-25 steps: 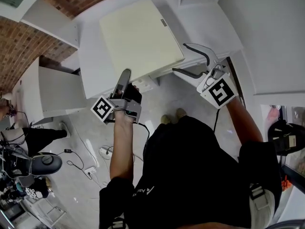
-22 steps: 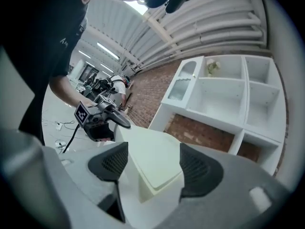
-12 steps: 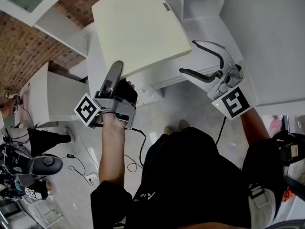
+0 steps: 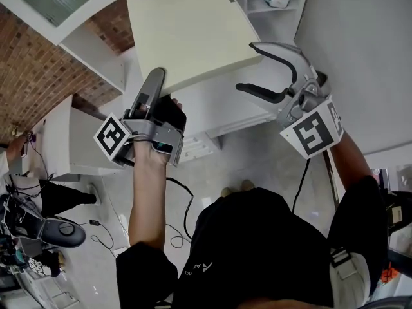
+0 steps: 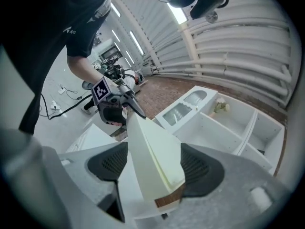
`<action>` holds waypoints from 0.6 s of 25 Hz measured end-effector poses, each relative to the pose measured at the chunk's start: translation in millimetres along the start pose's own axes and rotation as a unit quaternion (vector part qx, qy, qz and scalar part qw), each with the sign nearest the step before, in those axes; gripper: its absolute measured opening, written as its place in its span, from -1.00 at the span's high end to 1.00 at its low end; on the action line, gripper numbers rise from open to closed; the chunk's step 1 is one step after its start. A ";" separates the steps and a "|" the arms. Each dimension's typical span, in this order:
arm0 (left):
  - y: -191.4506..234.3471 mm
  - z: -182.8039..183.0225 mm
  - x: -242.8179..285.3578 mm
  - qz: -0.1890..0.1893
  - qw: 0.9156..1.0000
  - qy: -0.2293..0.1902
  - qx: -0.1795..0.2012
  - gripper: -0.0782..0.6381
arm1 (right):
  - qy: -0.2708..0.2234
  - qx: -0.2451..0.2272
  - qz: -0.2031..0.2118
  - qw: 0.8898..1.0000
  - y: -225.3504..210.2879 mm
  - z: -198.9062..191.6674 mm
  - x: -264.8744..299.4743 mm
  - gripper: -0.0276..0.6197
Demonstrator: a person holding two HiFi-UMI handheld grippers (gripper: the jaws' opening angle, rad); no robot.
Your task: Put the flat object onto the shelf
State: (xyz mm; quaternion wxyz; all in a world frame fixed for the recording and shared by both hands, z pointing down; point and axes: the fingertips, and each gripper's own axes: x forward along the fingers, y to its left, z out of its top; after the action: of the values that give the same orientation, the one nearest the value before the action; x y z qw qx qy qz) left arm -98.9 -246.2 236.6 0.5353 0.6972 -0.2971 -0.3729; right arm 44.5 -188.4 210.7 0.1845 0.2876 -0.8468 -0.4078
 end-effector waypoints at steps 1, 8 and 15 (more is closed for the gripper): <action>-5.0 -0.5 2.7 -0.004 1.000 0.000 0.002 0.03 | 0.002 -0.013 -0.003 1.000 -2.7 2.9 -0.5 -0.12; -30.0 -3.9 7.9 -0.031 0.999 0.001 0.017 0.02 | 0.027 -0.108 -0.032 0.993 -6.5 10.8 -2.6 -0.21; -55.3 20.3 32.6 -0.038 0.999 -0.001 0.031 0.02 | 0.058 -0.175 -0.050 0.982 -31.6 10.3 21.8 -0.26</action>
State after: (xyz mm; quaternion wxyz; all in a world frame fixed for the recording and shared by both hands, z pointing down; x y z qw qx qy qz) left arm -97.3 -269.5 173.5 0.4985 0.7238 -0.2821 -0.3846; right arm 32.7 -212.2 181.1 0.2596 0.3158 -0.7351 -0.5408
